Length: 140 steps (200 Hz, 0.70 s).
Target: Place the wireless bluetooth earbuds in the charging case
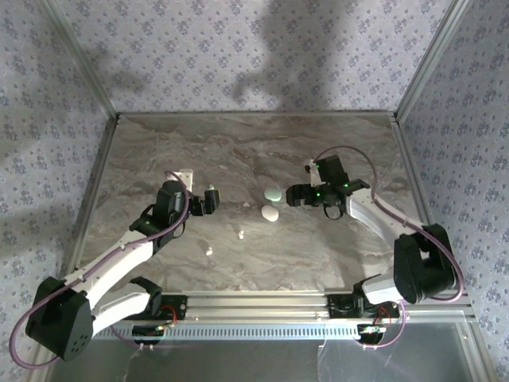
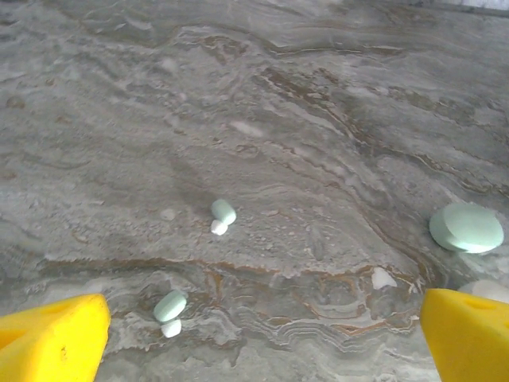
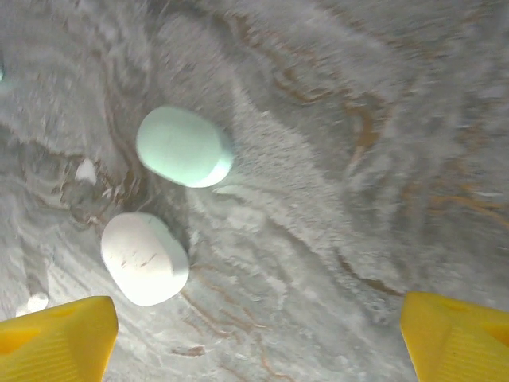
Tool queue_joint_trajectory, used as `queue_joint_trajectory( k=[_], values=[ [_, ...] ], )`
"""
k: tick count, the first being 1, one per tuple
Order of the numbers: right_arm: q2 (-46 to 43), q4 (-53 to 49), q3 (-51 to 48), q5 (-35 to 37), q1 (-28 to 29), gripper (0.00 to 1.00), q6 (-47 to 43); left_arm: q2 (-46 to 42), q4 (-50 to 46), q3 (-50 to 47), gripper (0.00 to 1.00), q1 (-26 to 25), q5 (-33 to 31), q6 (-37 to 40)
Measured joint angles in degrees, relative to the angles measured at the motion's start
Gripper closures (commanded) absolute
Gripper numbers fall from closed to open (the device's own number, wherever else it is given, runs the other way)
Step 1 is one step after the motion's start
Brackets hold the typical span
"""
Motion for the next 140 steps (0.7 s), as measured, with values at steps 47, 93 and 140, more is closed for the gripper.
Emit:
queue_joint_trajectory(
  k=[47, 93, 140],
  values=[
    [7.63, -2.99, 5.49, -2.14, 4.72, 0.17, -3.41, -5.51, 3.15, -5.25, 0.00, 2.89, -0.20, -3.89],
    [14.71, -6.29, 10.25, -2.10, 8.94, 0.17, -5.01, -8.37, 7.67, -10.25, 0.00, 3.21, -0.87, -5.35],
    [20.37, -9.40, 15.91, -0.52, 12.26, 0.17, -5.73, -10.08, 9.11, -10.27, 0.00, 3.21, 0.11, -6.19]
  ],
)
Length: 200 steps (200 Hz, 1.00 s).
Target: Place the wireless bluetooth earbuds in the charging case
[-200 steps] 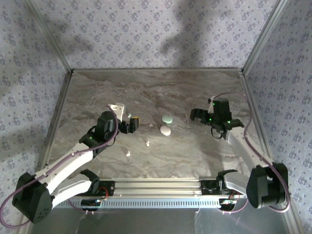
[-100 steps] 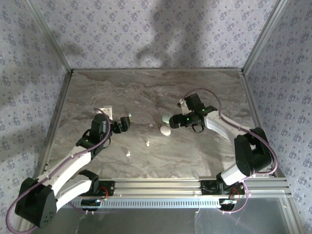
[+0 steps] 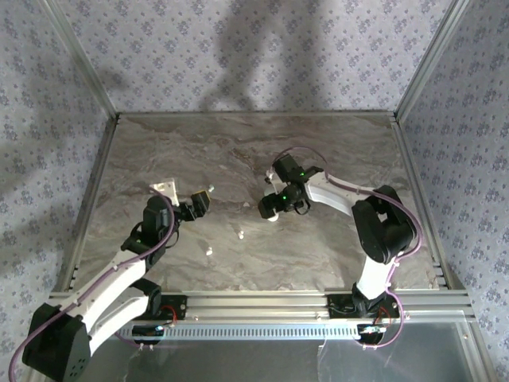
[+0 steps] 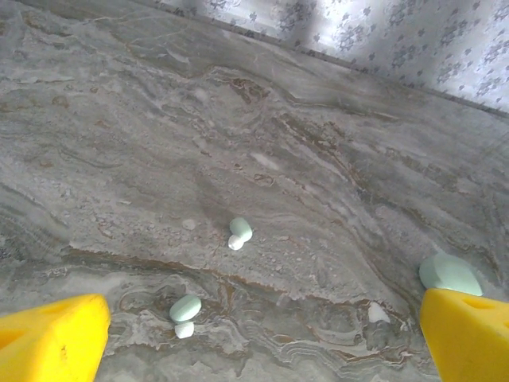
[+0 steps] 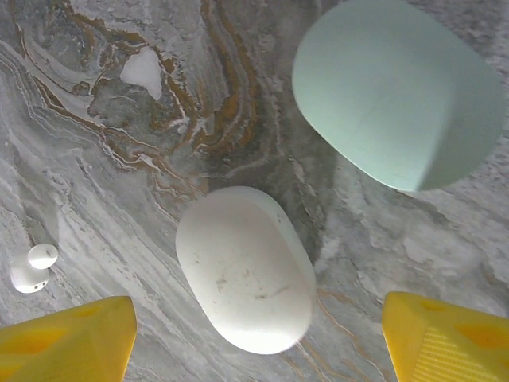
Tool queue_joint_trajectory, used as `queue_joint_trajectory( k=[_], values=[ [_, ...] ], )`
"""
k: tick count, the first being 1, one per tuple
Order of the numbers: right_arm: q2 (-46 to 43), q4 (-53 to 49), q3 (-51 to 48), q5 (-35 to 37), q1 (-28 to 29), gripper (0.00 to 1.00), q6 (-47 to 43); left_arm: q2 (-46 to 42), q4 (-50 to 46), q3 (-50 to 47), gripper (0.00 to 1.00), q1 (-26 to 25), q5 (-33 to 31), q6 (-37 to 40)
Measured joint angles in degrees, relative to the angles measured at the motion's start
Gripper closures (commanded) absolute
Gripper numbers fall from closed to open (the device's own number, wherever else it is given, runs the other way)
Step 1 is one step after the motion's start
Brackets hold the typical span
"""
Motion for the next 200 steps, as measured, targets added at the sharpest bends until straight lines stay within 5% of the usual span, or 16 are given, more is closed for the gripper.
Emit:
queue_joint_trajectory(
  k=[108, 200],
  values=[
    [2.71, -4.31, 3.48, 0.72, 4.09, 0.22, -0.72, -0.50, 0.09, 0.00, 0.00, 0.00, 0.46, -0.44],
    [5.75, -6.10, 7.93, 8.31, 5.25, 0.32, -0.31, -0.48, 0.09, 0.00, 0.00, 0.00, 1.62, -0.87]
  ],
)
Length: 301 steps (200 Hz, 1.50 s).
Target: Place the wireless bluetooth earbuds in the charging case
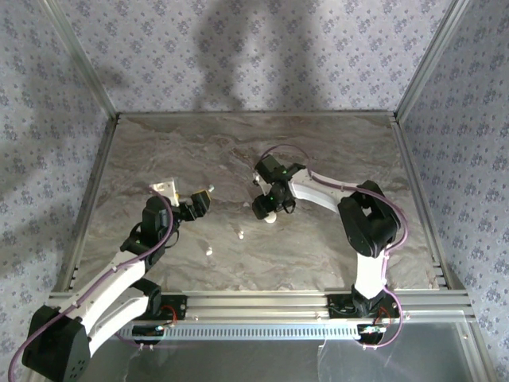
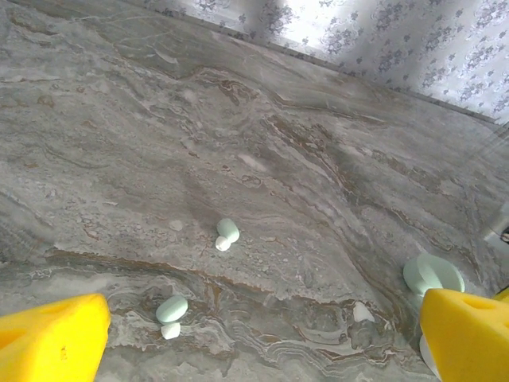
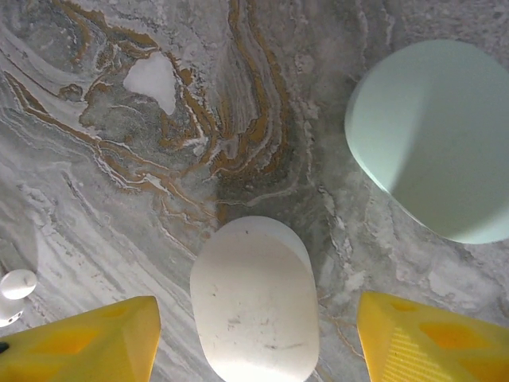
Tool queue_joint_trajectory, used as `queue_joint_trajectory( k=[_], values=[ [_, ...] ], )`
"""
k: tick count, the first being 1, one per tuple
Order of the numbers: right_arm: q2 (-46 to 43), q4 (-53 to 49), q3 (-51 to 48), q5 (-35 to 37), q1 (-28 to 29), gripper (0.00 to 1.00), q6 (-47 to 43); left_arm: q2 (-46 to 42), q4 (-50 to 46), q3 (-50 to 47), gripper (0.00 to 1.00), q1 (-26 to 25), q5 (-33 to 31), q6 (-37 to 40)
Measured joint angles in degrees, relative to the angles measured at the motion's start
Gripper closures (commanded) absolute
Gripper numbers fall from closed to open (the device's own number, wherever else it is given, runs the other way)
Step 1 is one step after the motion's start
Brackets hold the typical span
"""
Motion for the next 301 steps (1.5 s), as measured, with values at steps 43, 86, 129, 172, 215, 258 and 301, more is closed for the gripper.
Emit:
queue_joint_trajectory(
  k=[43, 86, 129, 172, 215, 258, 301],
  values=[
    [1.55, -1.16, 0.44, 2.16, 0.98, 0.37, 0.00, 0.11, 0.00, 0.00, 0.00, 0.00, 0.57, 0.00],
    [2.75, -1.40, 0.96, 2.99, 1.22, 0.45, 0.02, 0.70, -0.09, 0.02, 0.00, 0.00, 0.98, 0.00],
    [2.95, -1.62, 0.96, 3.13, 1.36, 0.51, 0.02, 0.85, -0.20, 0.07, 0.00, 0.00, 1.40, -0.02],
    [2.95, -1.60, 0.96, 3.10, 1.36, 0.46, 0.11, 0.85, -0.20, 0.07, 0.00, 0.00, 1.40, -0.04],
    [2.95, -1.60, 0.96, 3.04, 1.36, 0.47, 0.22, 0.85, -0.20, 0.09, 0.00, 0.00, 1.40, -0.17],
    [2.95, -1.55, 0.96, 2.64, 1.33, 0.51, 0.24, 0.85, -0.20, 0.09, 0.00, 0.00, 1.42, -0.44],
    [2.93, -1.53, 0.98, 2.38, 1.33, 0.57, 0.39, 0.85, -0.20, 0.09, 0.00, 0.00, 1.42, -0.59]
  ],
)
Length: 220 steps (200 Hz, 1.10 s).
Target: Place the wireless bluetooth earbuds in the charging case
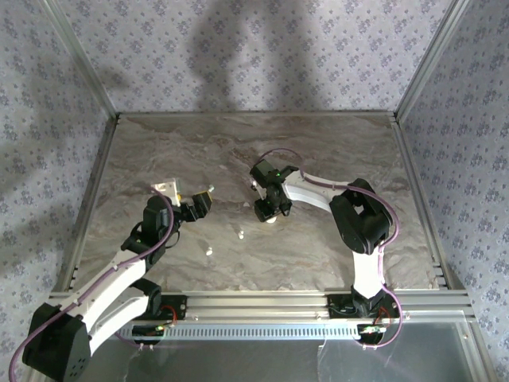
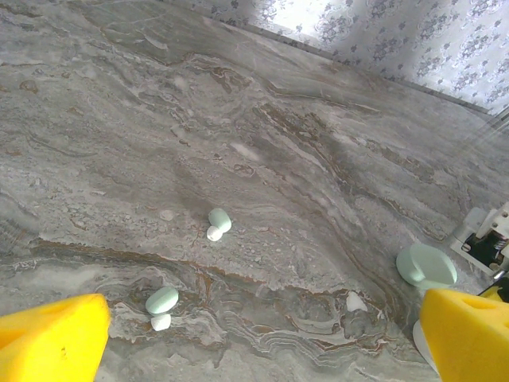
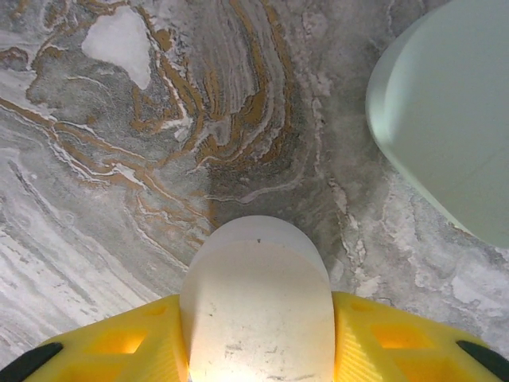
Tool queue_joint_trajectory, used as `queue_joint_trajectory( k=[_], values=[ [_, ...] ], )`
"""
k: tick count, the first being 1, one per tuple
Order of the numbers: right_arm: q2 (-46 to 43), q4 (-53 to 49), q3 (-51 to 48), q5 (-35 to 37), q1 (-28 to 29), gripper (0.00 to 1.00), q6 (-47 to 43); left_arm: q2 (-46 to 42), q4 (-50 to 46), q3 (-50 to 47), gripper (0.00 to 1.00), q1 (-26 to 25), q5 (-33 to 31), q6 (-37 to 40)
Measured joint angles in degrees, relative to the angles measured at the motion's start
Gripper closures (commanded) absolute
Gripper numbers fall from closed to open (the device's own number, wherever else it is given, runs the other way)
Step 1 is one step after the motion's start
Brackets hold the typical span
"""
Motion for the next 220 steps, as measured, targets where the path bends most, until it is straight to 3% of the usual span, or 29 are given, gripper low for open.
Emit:
queue_joint_trajectory(
  k=[67, 119, 150, 220],
  values=[
    [-0.22, 0.11, 0.20, -1.07, -0.37, 0.63, 0.74, 2.49, 0.39, 0.11, 0.00, 0.00, 2.16, -1.16],
    [-5.88, 4.94, -3.23, -9.07, -3.69, 0.65, 6.10, 7.89, 4.33, 0.26, 0.01, -0.02, 9.22, -4.57],
    [-8.63, 9.18, -5.51, -16.17, -6.60, 0.64, 10.58, 11.93, 7.74, 0.83, 0.10, -0.26, 14.25, -6.23],
    [-10.78, 17.77, -8.68, -28.74, -8.24, 0.64, 18.49, 21.64, 14.75, 5.18, 0.45, -2.47, 25.53, -8.57]
  ],
)
